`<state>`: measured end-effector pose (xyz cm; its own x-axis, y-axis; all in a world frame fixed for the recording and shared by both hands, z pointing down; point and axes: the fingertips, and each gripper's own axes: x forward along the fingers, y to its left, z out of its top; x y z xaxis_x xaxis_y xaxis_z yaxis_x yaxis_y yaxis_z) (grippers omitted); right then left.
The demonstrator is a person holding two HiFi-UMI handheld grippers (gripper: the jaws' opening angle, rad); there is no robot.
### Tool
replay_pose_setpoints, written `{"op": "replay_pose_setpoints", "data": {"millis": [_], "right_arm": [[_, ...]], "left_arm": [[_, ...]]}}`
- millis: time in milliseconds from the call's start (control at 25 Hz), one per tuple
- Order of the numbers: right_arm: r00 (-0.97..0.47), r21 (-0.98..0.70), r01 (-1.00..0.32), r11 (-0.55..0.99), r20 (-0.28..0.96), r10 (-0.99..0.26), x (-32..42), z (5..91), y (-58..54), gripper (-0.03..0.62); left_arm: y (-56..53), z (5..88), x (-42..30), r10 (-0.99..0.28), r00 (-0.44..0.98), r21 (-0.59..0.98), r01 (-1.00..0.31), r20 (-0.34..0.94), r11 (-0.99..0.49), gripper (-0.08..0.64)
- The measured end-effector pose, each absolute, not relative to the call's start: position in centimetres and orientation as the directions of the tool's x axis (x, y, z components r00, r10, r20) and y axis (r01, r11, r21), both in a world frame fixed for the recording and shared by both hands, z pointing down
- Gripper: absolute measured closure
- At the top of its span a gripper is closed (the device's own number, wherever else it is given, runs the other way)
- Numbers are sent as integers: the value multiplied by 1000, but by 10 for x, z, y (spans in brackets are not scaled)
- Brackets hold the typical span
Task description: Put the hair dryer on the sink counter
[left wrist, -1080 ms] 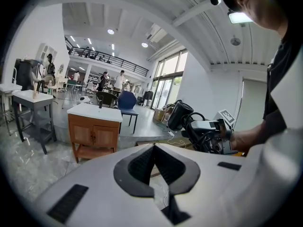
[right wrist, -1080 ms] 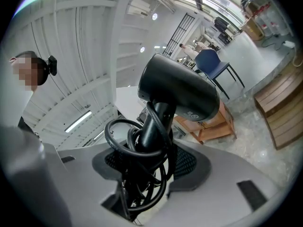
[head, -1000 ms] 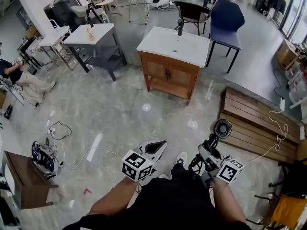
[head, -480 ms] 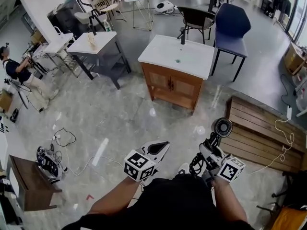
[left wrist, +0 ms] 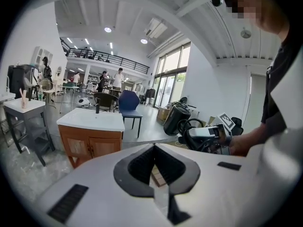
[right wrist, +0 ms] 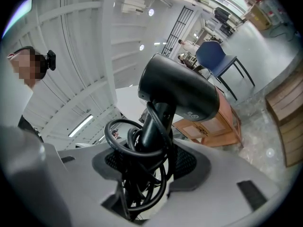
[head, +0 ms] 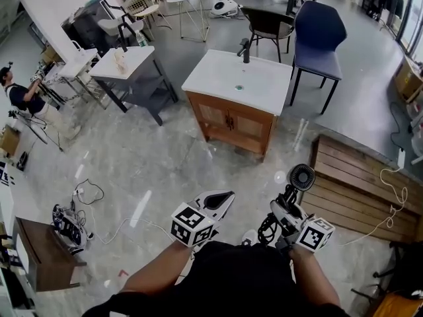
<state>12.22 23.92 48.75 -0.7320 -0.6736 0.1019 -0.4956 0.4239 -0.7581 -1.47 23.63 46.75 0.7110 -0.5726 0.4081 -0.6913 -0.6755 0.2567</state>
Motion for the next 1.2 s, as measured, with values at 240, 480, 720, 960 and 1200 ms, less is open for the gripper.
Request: {"op": "replay_pose_setpoints", "data": {"millis": [240, 480, 720, 960, 1200], "right_arm": [[-721, -766, -495, 411, 99, -685, 144, 492, 221, 368], [-705, -771, -504, 389, 107, -701, 161, 498, 213, 368], [-686, -774, -519, 363, 124, -717, 172, 507, 204, 367], [-651, -766, -543, 344, 124, -749, 186, 506, 182, 368], [-620, -761, -568, 313, 145, -771, 195, 511, 151, 368]], "left_arm": [[212, 471, 11, -559, 718, 274, -684, 414, -676, 560], [202, 473, 28, -533, 729, 270, -667, 429, -694, 560], [192, 487, 34, -504, 734, 283, -656, 455, -700, 560], [158, 484, 52, -473, 762, 277, -618, 443, -736, 560], [116, 480, 62, -452, 785, 270, -586, 423, -764, 560]]}}
